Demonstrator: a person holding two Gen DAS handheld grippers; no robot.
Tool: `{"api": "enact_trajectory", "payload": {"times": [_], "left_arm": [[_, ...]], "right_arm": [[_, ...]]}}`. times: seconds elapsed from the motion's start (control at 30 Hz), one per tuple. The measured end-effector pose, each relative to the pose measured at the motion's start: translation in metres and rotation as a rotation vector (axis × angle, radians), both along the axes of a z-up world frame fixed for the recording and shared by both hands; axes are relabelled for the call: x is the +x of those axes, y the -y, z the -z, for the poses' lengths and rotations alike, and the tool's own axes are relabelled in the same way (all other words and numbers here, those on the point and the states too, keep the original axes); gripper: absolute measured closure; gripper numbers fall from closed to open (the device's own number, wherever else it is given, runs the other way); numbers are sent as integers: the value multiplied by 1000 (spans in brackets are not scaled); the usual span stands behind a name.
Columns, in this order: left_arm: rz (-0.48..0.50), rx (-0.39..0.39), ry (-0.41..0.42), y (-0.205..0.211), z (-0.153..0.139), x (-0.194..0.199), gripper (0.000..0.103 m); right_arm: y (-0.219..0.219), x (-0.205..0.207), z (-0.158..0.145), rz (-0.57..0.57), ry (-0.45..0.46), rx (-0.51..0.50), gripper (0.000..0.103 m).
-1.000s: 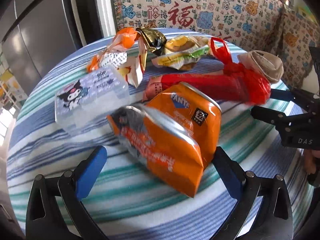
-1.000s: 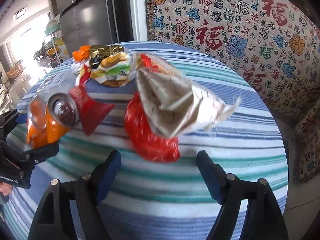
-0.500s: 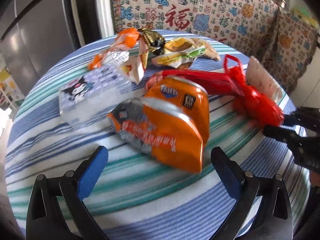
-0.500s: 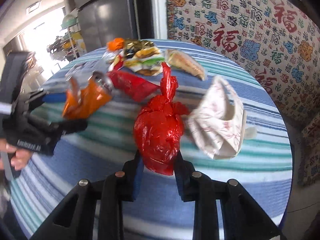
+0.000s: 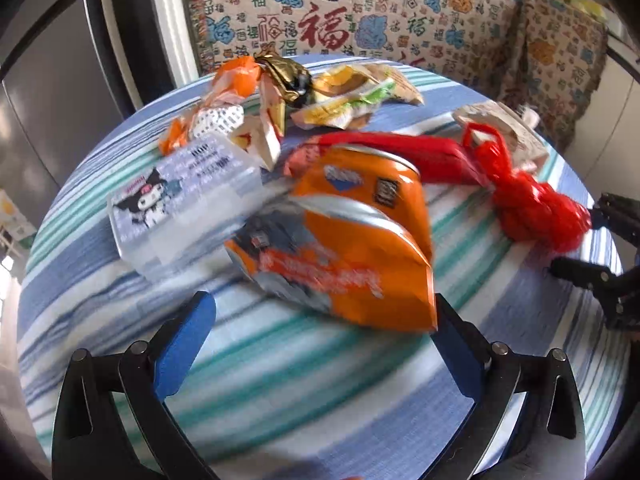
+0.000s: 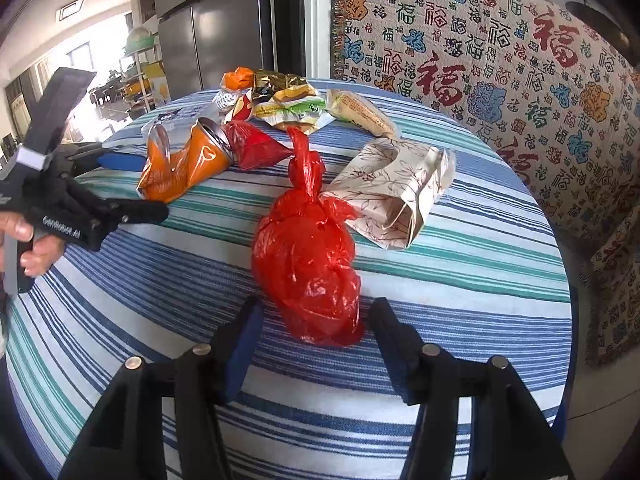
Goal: Collect trash
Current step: 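Grasp the red plastic bag with the right tool while the left tool grasps the orange Fanta can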
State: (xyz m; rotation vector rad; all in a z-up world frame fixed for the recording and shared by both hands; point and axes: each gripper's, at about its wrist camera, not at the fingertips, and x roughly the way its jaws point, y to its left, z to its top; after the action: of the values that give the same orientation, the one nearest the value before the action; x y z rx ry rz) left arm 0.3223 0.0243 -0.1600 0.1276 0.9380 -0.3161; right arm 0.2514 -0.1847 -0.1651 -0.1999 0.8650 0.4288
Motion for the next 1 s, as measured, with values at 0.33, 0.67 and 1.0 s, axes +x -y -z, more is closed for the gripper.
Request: {"api": "enact_trajectory", "payload": {"times": [0.33,0.67,1.0], "left_arm": [[42,-16,40,10,-5,12,12],[-6,14,32,5,-2,-36,6],[-92,-18,22,-9,-3,-23,1]], "right_arm": [[0,3,1,-8,-11,4,37],[2,3,0,-21,-31,-3,31],[-3,18,-7,-15,-83,30,18]]}}
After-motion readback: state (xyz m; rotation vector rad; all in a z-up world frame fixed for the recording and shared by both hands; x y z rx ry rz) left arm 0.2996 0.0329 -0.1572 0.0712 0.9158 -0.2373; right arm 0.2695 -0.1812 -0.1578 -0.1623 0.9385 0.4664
